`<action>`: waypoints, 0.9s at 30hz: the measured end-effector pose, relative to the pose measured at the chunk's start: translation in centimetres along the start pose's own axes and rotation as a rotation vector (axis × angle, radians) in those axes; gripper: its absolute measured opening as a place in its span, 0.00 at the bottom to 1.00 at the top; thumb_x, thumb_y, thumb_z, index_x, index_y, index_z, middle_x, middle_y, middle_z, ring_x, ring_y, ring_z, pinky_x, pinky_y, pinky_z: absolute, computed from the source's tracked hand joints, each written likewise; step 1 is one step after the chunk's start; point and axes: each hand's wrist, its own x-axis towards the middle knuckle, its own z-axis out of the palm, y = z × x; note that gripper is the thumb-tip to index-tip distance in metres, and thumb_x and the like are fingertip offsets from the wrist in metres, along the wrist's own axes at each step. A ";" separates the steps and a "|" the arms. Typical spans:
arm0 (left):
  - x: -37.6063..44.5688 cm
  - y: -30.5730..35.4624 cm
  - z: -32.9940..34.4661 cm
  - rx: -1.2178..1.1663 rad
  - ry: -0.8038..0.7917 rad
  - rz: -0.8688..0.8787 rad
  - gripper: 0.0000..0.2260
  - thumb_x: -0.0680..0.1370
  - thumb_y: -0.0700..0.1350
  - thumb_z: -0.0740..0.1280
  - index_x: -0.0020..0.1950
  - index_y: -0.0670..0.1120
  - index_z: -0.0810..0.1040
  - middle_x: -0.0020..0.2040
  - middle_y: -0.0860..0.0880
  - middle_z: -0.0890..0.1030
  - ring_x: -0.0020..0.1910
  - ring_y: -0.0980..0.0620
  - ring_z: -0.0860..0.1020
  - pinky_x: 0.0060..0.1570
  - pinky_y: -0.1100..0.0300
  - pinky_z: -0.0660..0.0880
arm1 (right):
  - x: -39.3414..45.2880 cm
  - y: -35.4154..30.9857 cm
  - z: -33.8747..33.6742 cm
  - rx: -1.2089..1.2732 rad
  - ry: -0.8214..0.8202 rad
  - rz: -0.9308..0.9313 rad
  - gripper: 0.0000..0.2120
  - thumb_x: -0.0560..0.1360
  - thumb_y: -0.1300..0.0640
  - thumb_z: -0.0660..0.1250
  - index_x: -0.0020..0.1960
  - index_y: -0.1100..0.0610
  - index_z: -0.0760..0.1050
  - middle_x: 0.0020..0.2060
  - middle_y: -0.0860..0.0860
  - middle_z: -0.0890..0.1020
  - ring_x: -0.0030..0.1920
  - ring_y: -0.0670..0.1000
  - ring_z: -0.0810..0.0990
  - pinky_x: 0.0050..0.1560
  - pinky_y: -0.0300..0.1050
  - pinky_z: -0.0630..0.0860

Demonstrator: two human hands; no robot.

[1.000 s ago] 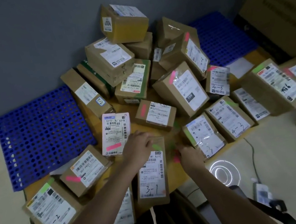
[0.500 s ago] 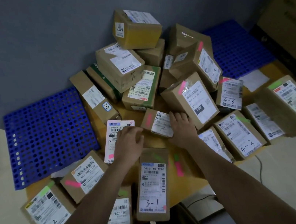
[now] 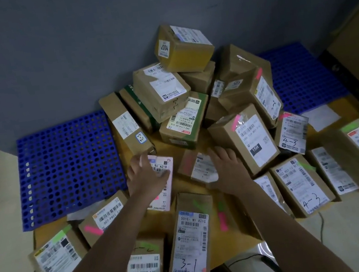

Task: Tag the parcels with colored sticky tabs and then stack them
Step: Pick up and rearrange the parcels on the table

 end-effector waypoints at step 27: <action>4.5 4.1 -10.0 -1.309 -0.368 -0.013 0.33 0.67 0.59 0.70 0.69 0.51 0.67 0.64 0.45 0.76 0.60 0.46 0.77 0.57 0.50 0.76 | 3.2 -4.3 -9.8 0.995 0.325 -0.243 0.53 0.64 0.53 0.79 0.77 0.45 0.48 0.71 0.35 0.59 0.70 0.31 0.59 0.65 0.28 0.63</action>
